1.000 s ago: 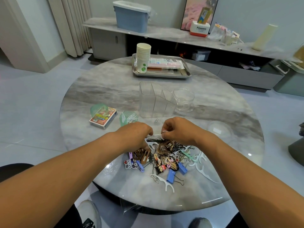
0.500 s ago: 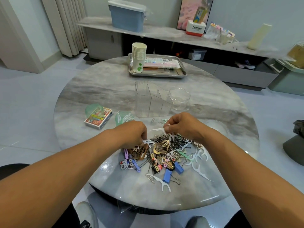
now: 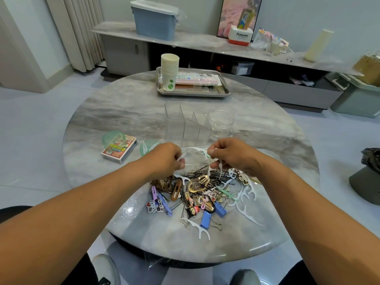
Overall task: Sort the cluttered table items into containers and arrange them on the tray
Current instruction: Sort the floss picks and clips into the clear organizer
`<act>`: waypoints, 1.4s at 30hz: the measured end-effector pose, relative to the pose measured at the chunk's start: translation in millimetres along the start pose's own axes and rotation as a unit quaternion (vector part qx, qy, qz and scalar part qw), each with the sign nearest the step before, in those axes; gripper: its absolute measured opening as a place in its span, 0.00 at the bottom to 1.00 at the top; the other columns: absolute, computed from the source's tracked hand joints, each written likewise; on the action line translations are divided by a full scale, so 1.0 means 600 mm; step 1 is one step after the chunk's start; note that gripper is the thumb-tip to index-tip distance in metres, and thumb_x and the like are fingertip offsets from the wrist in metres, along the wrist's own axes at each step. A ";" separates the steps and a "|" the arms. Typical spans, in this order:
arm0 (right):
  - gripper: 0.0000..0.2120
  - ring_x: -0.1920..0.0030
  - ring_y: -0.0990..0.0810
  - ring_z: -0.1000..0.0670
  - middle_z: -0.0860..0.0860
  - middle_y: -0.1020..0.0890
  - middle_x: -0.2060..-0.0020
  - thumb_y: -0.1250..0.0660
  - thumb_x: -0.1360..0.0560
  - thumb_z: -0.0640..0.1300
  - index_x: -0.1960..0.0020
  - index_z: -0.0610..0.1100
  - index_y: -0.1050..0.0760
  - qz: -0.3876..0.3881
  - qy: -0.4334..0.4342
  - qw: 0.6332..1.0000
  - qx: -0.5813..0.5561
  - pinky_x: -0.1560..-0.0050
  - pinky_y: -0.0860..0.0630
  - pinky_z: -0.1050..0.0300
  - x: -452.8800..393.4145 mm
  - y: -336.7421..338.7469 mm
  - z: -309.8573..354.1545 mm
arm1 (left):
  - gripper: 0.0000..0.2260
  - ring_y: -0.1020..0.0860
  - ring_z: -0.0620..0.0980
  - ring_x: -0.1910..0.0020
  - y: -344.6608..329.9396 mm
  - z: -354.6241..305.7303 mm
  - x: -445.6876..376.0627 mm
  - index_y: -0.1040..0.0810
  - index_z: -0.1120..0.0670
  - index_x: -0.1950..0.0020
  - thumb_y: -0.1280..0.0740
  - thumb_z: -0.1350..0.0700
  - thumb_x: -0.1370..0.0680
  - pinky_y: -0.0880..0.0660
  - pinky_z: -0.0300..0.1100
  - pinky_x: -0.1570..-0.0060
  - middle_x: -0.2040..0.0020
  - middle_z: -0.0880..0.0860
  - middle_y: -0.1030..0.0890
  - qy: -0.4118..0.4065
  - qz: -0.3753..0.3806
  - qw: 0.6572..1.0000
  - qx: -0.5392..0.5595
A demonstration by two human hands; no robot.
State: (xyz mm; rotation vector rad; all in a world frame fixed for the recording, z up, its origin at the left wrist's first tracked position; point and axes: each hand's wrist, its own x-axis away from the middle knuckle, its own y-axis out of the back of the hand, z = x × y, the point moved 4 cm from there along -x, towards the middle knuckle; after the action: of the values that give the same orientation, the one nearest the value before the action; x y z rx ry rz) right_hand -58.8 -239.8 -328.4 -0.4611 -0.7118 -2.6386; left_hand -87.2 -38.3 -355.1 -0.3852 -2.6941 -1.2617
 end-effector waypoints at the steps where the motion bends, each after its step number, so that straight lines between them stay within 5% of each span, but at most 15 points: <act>1: 0.04 0.64 0.15 0.54 0.46 0.19 0.56 0.33 0.18 0.41 0.51 0.42 0.23 0.005 0.001 1.000 -0.009 0.69 0.23 0.63 0.001 0.002 0.001 | 0.02 0.21 0.44 0.67 0.002 0.001 -0.001 0.18 0.55 0.51 0.28 0.58 0.21 0.27 0.38 0.69 0.64 0.48 0.17 0.016 -0.011 0.998 0.063; 4: 0.04 0.67 0.20 0.56 0.47 0.19 0.55 0.34 0.18 0.41 0.50 0.42 0.22 0.020 0.006 0.996 -0.084 0.68 0.23 0.61 0.000 0.010 0.006 | 0.05 0.23 0.41 0.72 0.002 -0.001 -0.001 0.19 0.60 0.46 0.30 0.63 0.21 0.26 0.34 0.71 0.61 0.52 0.16 0.076 -0.022 0.956 0.284; 7: 0.03 0.69 0.27 0.56 0.47 0.21 0.57 0.32 0.19 0.40 0.50 0.41 0.23 0.033 0.005 0.985 -0.168 0.72 0.28 0.63 -0.001 0.012 0.011 | 0.07 0.21 0.44 0.70 -0.006 -0.012 0.000 0.22 0.65 0.42 0.33 0.67 0.20 0.23 0.34 0.69 0.54 0.60 0.17 0.124 0.005 0.854 0.505; 11: 0.03 0.71 0.32 0.57 0.50 0.22 0.63 0.31 0.20 0.41 0.49 0.40 0.23 0.027 -0.004 0.981 -0.190 0.74 0.34 0.65 0.001 -0.013 0.012 | 0.07 0.20 0.44 0.69 -0.017 -0.027 0.007 0.22 0.63 0.43 0.32 0.66 0.21 0.22 0.33 0.69 0.63 0.56 0.17 0.137 0.023 0.786 0.602; 15: 0.10 0.73 0.33 0.57 0.52 0.22 0.67 0.30 0.21 0.41 0.42 0.37 0.21 -0.018 -0.009 0.975 -0.219 0.76 0.35 0.65 0.000 -0.046 0.006 | 0.04 0.19 0.45 0.69 -0.022 -0.035 0.010 0.22 0.62 0.46 0.31 0.64 0.20 0.21 0.33 0.69 0.66 0.55 0.18 0.137 0.012 0.765 0.629; 26: 0.07 0.72 0.28 0.59 0.56 0.24 0.71 0.27 0.25 0.43 0.60 0.44 0.22 -0.167 0.096 0.966 -0.173 0.67 0.30 0.61 0.006 -0.048 0.015 | 0.09 0.17 0.51 0.59 -0.019 -0.034 0.017 0.19 0.62 0.42 0.30 0.65 0.22 0.18 0.40 0.59 0.52 0.60 0.16 0.141 -0.024 0.786 0.602; 30: 0.06 0.63 0.25 0.58 0.57 0.22 0.62 0.28 0.25 0.46 0.59 0.49 0.23 -0.287 0.259 0.918 0.090 0.62 0.29 0.64 0.031 -0.043 0.033 | 0.07 0.15 0.53 0.59 -0.015 -0.035 0.020 0.21 0.65 0.45 0.31 0.69 0.22 0.16 0.41 0.61 0.56 0.61 0.15 0.142 -0.030 0.749 0.647; 34: 0.05 0.63 0.27 0.55 0.57 0.25 0.58 0.28 0.23 0.48 0.56 0.49 0.23 -0.272 0.346 0.859 0.262 0.65 0.30 0.58 0.041 -0.081 0.036 | 0.06 0.14 0.54 0.56 -0.015 -0.036 0.020 0.23 0.66 0.45 0.33 0.69 0.21 0.17 0.41 0.60 0.52 0.64 0.15 0.121 -0.014 0.728 0.674; 37: 0.04 0.61 0.26 0.55 0.58 0.26 0.57 0.29 0.23 0.47 0.55 0.49 0.21 -0.247 0.327 0.877 0.252 0.62 0.28 0.58 0.034 -0.085 0.032 | 0.07 0.14 0.53 0.57 -0.015 -0.036 0.019 0.22 0.66 0.43 0.35 0.67 0.20 0.17 0.41 0.60 0.55 0.61 0.14 0.111 0.009 0.728 0.676; 42: 0.01 0.62 0.26 0.60 0.57 0.22 0.59 0.33 0.25 0.47 0.56 0.52 0.24 -0.132 0.282 0.931 0.187 0.61 0.31 0.62 0.030 -0.076 0.038 | 0.11 0.16 0.52 0.51 -0.017 -0.028 0.018 0.20 0.63 0.41 0.31 0.58 0.20 0.17 0.42 0.54 0.48 0.60 0.16 0.114 0.038 0.760 0.639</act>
State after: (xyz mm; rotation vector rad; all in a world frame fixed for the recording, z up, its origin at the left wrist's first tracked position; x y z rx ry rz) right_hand -89.2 -195.9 -321.1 0.5165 -1.0927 -2.5715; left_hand -100.0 -55.5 -349.3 -0.1039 -2.5434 0.6554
